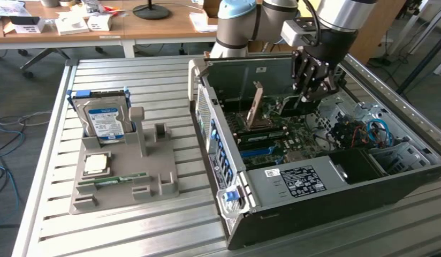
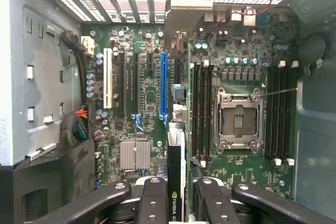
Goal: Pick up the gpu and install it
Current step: 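Insert the gpu into the slot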
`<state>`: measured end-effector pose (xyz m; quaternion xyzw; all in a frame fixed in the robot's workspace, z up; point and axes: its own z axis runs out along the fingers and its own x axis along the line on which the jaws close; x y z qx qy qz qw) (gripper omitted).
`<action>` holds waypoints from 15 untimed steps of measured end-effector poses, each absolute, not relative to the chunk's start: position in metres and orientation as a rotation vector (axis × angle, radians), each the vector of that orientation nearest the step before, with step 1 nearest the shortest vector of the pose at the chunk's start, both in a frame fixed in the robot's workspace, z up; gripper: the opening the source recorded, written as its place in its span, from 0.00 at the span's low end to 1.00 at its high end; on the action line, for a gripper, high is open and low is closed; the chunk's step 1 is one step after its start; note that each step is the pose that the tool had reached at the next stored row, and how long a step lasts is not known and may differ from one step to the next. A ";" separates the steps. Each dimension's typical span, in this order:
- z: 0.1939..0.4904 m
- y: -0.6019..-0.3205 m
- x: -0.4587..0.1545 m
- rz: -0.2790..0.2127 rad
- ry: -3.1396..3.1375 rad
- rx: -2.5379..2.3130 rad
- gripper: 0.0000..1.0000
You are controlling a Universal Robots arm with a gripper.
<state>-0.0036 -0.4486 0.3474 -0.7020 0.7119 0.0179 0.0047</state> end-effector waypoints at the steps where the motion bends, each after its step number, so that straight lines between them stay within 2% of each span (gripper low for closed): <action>1: 0.347 -0.449 -0.004 0.056 2.230 -2.199 0.26; 15: 0.343 -0.449 -0.005 0.056 2.230 -2.199 0.26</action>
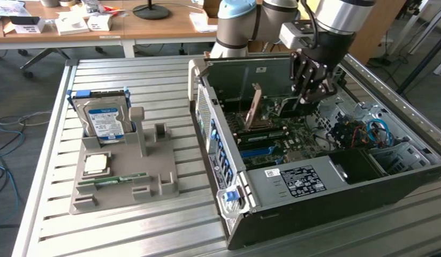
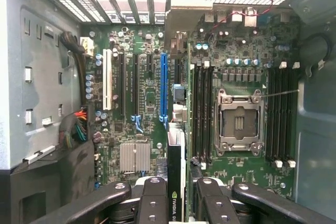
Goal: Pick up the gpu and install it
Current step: 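Insert the gpu into the slot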
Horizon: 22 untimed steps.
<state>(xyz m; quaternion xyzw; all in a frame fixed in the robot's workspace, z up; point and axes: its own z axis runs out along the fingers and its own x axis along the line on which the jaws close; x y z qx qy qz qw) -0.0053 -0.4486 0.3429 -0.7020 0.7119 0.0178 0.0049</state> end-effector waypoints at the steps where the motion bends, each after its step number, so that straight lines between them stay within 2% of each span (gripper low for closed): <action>1: 0.342 -0.449 -0.005 0.056 2.230 -2.199 0.26; 22: 0.335 -0.449 -0.006 0.055 2.229 -2.198 0.26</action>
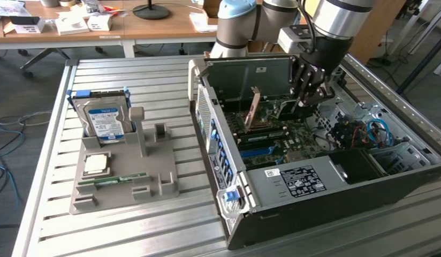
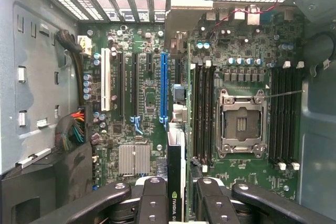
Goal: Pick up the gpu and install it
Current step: 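Insert the gpu into the slot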
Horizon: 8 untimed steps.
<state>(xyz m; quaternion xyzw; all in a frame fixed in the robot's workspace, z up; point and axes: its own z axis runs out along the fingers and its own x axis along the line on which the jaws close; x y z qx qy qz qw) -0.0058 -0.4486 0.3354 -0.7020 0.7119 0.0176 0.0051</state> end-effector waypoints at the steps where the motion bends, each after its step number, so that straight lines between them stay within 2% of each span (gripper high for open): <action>1: 0.335 -0.449 -0.006 0.055 2.229 -2.198 0.26; 8: 0.335 -0.449 -0.010 0.052 2.228 -2.197 0.26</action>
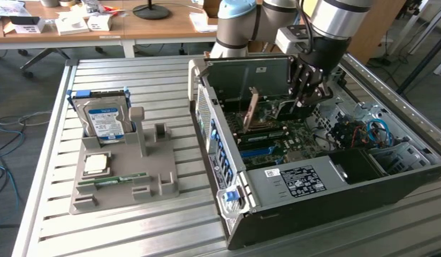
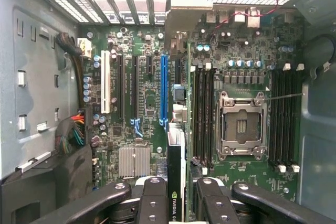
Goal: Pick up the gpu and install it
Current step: 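Insert the gpu into the slot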
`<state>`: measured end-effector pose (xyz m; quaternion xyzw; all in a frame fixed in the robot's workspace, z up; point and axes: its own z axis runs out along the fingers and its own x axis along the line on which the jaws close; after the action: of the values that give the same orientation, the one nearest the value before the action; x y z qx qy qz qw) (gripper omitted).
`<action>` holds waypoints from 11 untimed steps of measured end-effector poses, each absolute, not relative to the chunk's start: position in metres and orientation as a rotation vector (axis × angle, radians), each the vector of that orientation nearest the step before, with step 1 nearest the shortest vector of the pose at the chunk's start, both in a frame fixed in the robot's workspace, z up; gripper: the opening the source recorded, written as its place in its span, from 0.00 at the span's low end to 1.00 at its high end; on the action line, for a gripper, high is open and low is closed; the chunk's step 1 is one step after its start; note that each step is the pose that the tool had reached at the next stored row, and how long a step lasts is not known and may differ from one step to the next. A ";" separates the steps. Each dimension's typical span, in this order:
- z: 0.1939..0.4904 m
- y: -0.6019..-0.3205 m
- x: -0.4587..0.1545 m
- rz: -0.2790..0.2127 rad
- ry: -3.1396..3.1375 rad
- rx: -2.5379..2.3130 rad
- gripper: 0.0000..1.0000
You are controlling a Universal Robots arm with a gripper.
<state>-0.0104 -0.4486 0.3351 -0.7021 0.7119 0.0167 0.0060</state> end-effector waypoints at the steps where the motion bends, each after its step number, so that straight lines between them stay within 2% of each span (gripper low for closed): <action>1: 0.335 -0.449 -0.011 0.052 2.228 -2.197 0.26; 11: 0.333 -0.449 -0.014 0.050 2.227 -2.196 0.26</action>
<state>-0.0135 -0.4486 0.3329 -0.7021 0.7119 0.0160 0.0069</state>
